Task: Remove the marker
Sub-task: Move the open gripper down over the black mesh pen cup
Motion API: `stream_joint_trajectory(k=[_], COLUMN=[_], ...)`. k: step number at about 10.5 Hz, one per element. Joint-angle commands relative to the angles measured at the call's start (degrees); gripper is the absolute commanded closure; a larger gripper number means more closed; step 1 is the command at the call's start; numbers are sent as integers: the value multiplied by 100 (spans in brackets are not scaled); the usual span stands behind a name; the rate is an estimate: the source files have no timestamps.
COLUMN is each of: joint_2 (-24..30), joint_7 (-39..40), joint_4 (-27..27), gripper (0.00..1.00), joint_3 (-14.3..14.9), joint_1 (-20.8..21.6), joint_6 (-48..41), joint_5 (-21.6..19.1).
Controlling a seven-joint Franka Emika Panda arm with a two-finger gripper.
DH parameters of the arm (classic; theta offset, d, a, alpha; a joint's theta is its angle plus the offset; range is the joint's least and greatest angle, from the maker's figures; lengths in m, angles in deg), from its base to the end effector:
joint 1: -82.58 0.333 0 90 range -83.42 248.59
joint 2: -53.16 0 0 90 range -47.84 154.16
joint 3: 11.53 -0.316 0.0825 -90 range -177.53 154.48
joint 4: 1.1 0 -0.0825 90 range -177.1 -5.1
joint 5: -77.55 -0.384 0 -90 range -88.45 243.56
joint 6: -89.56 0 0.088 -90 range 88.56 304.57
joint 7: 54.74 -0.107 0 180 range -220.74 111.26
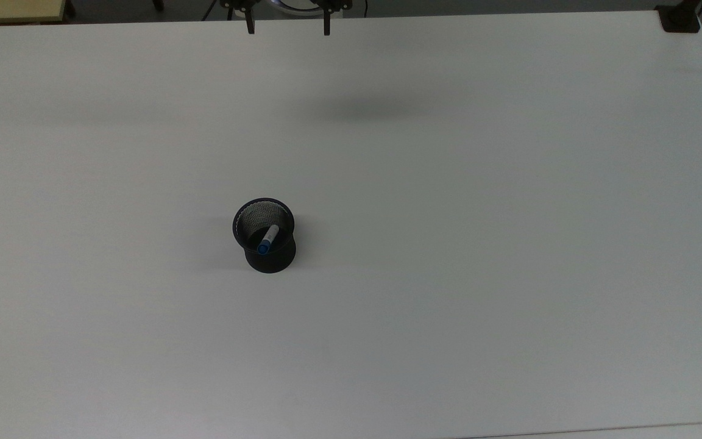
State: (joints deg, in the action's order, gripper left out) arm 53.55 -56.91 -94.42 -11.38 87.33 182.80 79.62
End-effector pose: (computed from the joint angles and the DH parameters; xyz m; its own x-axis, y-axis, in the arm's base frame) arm 0.5551 0.0410 0.6059 0.9990 0.0445 0.0067 0.0442 -0.9984 0.0358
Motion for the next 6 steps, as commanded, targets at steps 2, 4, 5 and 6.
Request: stream_joint_trajectory(k=[2, 4, 5, 6], joint_2=[-134, -389, -529, -696], joint_7=[120, 111, 94, 76], joint_4=[-99, -99, -99, -99], gripper=[0, 0, 0, 0], joint_3=[38, 47, 47, 56], joint_1=[-447, -553, -563, -571], joint_6=[825, 1292, 1607, 1984], joint_5=[57, 84, 84, 84])
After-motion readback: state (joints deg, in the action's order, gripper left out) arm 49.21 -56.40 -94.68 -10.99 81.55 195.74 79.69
